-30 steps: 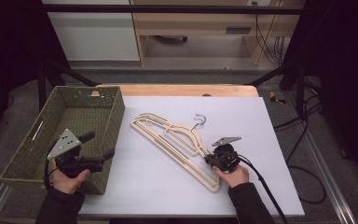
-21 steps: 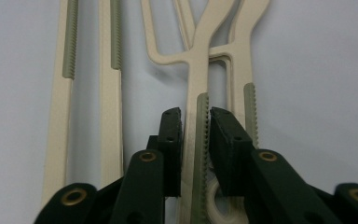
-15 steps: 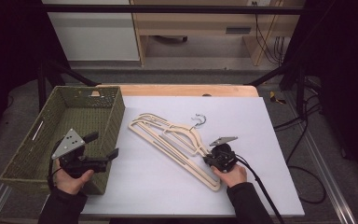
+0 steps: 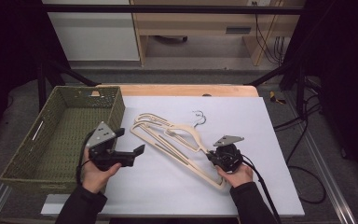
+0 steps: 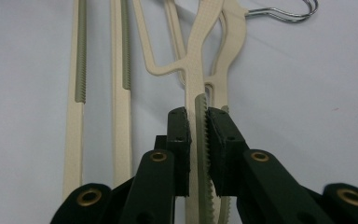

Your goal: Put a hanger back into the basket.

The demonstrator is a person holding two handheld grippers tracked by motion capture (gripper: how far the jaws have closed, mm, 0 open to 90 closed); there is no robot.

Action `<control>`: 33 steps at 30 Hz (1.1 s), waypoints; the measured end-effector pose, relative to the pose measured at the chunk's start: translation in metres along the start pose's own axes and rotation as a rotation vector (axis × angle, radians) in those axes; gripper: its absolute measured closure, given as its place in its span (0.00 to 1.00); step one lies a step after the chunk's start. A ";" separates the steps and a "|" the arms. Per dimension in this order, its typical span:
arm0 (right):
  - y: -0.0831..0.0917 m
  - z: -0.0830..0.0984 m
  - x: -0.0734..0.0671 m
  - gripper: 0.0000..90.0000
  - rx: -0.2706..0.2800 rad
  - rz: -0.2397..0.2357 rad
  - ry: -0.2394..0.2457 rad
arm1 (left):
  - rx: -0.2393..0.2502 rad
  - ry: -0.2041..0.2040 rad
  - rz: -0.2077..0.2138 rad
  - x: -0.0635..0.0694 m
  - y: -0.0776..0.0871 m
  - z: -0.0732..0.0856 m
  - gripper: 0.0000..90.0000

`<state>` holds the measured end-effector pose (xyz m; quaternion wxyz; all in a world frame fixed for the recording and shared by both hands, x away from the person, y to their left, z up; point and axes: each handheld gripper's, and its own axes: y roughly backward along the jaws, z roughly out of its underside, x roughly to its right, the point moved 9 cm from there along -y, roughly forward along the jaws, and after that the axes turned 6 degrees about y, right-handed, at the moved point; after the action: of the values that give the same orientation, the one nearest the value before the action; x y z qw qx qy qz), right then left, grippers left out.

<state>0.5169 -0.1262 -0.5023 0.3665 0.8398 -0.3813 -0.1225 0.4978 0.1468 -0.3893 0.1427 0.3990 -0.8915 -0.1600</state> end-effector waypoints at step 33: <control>0.013 -0.006 -0.006 0.89 0.039 0.009 0.034 | -0.166 -0.039 0.014 0.018 -0.170 -0.012 0.22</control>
<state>0.5089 -0.1247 -0.4897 0.3570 0.8471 -0.3809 -0.0991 0.6043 0.0242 -0.4437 0.1592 0.3764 -0.8805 -0.2403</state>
